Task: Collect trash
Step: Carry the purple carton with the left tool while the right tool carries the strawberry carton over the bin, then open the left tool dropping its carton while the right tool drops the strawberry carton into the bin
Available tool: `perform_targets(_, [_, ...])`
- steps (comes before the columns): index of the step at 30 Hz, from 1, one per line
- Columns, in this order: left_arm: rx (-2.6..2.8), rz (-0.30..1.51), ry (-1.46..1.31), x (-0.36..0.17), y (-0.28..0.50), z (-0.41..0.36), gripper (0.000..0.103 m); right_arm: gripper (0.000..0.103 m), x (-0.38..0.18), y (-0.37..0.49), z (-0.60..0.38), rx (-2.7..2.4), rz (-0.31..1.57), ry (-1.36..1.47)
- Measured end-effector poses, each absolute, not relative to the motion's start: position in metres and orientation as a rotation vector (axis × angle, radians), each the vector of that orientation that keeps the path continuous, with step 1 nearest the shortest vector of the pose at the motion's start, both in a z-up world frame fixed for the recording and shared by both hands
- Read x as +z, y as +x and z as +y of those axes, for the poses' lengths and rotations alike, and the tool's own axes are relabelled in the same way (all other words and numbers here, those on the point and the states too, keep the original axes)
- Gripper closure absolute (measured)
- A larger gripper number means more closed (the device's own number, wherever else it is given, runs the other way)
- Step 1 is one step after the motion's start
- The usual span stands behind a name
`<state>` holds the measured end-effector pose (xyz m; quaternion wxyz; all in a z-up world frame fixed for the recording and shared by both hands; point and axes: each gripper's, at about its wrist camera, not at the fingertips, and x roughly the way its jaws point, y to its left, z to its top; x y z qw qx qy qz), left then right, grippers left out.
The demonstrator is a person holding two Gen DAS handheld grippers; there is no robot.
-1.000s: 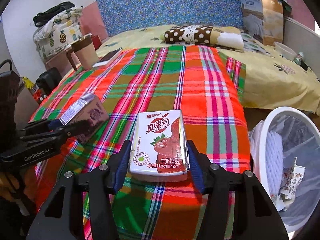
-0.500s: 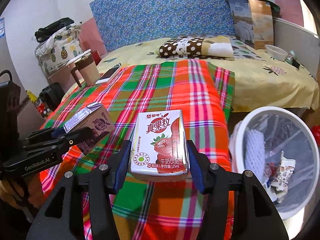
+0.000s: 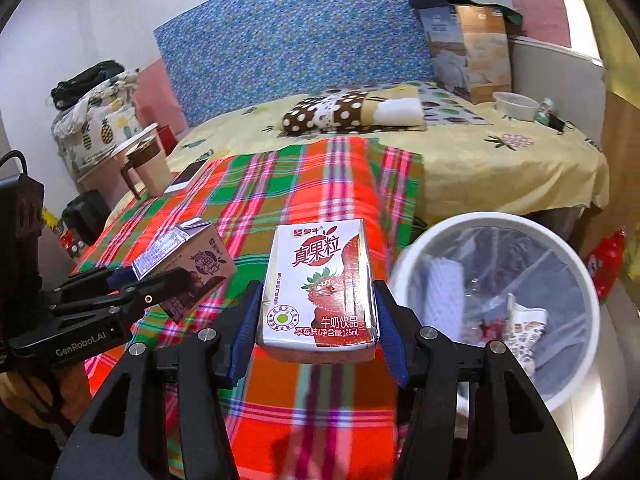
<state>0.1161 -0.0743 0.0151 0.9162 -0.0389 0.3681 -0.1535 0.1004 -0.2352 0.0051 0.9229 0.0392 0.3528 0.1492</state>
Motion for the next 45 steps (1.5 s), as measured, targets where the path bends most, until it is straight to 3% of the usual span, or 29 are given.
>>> perform_targets(45, [-0.637, 0.849, 0.061, -0.021, 0.193, -0.26, 0.063, 0.047, -0.03, 0.118, -0.369, -0.002, 0.829, 0.181])
